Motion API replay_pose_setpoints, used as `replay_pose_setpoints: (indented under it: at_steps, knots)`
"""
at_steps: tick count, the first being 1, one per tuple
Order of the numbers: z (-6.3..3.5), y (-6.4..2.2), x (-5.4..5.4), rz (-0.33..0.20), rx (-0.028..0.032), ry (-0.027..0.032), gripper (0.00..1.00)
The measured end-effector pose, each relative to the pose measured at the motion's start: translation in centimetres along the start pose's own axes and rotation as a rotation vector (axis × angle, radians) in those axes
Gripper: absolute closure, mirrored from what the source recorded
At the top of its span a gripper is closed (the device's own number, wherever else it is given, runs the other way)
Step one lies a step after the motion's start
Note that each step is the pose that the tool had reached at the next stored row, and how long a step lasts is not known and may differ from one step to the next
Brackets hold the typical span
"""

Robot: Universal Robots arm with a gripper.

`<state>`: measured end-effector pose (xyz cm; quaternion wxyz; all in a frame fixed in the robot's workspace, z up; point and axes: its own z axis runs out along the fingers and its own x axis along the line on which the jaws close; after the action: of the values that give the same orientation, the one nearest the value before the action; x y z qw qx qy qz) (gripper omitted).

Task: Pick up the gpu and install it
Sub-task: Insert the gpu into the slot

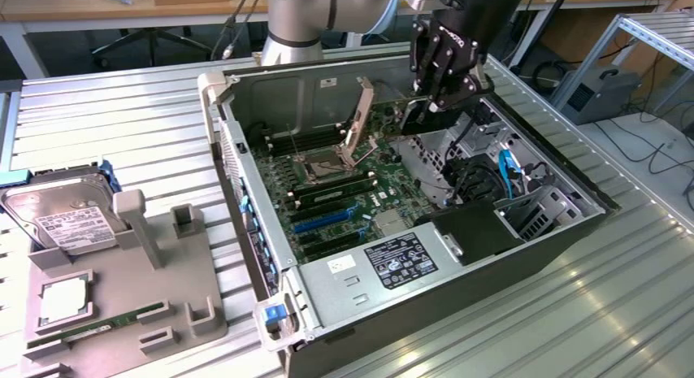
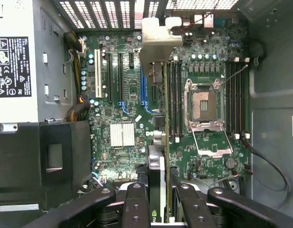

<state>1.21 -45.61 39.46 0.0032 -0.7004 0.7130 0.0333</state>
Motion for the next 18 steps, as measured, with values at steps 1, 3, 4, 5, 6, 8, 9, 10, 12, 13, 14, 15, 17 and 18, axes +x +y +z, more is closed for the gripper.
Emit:
replay_pose_setpoints:
  at_steps: [1, 3, 4, 5, 6, 8, 9, 10, 12, 13, 14, 15, 17, 18]
  knots:
    - [0.10, 0.13, 0.0, -0.004, 0.0002, -0.0002, 0.73]
    - [0.23, 0.19, 0.0, -0.006, 0.0003, -0.0009, 0.73]
    - [0.36, 0.27, 0.0, -0.008, 0.0005, -0.0011, 0.73]
    - [0.55, 0.38, 0.0, -0.010, 0.0010, -0.0012, 0.73]
    - [1.00, 0.63, 0.1, -0.014, 0.0018, -0.0012, 0.73]
    - [1.47, 0.91, 0.1, -0.018, 0.0025, -0.0014, 0.73]
    - [1.61, 1.01, 0.1, -0.020, 0.0025, -0.0012, 0.73]
    - [1.68, 1.07, 0.1, -0.021, 0.0025, -0.0014, 0.73]
    - [1.82, 1.23, 0.1, -0.024, 0.0027, -0.0017, 0.73]
    - [2.01, 1.47, 0.1, -0.027, 0.0030, -0.0022, 0.73]
    - [2.20, 1.71, 0.1, -0.030, 0.0038, -0.0026, 0.73]
    - [2.34, 1.90, 0.2, -0.032, 0.0042, -0.0028, 0.73]
    - [2.61, 2.26, 0.2, -0.035, 0.0046, -0.0030, 0.73]
    - [2.76, 2.45, 0.2, -0.037, 0.0049, -0.0032, 0.73]
